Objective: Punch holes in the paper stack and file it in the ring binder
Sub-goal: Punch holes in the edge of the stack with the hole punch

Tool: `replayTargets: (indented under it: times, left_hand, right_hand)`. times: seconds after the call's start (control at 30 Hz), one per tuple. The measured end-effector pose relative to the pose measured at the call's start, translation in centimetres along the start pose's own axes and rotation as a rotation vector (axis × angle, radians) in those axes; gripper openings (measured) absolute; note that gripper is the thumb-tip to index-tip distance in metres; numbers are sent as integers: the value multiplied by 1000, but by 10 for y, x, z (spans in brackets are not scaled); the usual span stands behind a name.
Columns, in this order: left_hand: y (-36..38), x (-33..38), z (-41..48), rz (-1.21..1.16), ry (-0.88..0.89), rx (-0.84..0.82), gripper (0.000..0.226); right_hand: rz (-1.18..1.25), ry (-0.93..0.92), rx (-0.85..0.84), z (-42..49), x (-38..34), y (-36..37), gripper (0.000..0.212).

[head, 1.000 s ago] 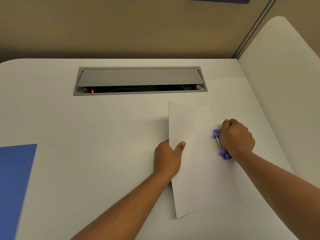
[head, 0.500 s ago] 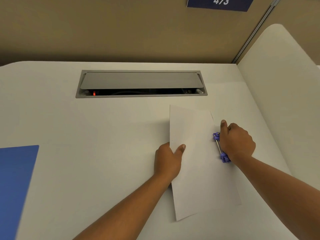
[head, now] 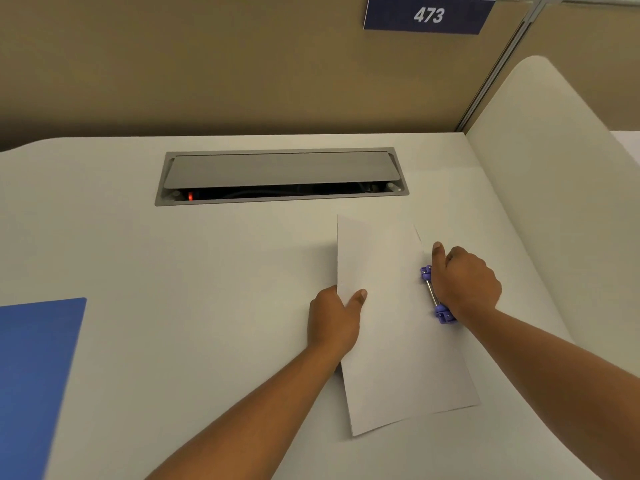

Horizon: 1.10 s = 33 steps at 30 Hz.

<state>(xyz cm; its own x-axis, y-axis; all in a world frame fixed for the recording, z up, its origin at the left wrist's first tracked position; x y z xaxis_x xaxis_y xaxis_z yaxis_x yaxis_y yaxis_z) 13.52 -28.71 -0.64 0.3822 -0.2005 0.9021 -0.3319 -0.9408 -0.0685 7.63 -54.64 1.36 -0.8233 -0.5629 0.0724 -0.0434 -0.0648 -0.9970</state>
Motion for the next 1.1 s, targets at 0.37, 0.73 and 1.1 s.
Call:
replayTargets:
  times: [0.37,0.73,1.1]
  left_hand:
    - [-3,2,1,-59,-11,-15,23]
    - [-63,6,-17,-104,33,-2,27]
    - [-177,61,-92,-236,287,69,16]
  right_hand:
    - [-40,-76,-20,-3,-11,-15,56]
    - [485,-78,18,-20,-6,-45,48]
    - [1222,-398,-799,-187,-113,-66,33]
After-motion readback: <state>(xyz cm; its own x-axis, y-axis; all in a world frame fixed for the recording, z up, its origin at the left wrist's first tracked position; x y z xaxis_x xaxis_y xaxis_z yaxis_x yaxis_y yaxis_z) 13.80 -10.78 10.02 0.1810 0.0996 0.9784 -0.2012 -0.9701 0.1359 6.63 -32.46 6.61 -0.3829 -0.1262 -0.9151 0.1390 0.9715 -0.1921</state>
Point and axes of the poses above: each hand's wrist, its own z-axis towards the middle knuckle, its own y-axis out of the palm, x = y × z, the point moved 7 cm from there along z, towards the middle knuckle, and after that the axes turned 13 degrees about -z, right-handed, at the moved point
